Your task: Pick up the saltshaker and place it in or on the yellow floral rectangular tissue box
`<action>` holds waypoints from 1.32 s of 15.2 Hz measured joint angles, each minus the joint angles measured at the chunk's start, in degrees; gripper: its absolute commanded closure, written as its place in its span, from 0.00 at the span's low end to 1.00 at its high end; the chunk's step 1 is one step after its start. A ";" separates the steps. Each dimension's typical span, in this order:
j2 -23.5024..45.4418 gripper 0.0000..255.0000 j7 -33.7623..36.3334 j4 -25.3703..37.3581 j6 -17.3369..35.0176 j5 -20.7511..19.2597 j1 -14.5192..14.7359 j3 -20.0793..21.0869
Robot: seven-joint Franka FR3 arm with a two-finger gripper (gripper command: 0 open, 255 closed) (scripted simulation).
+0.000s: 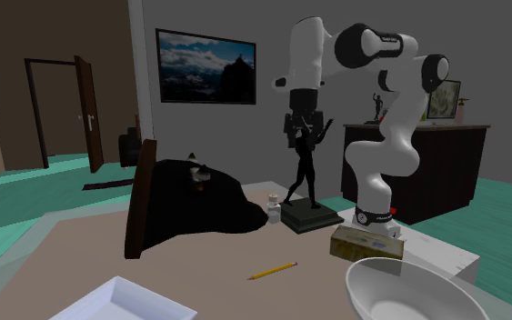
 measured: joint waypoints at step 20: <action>17.63 0.00 -12.67 -9.67 25.09 -6.49 -4.34 -9.52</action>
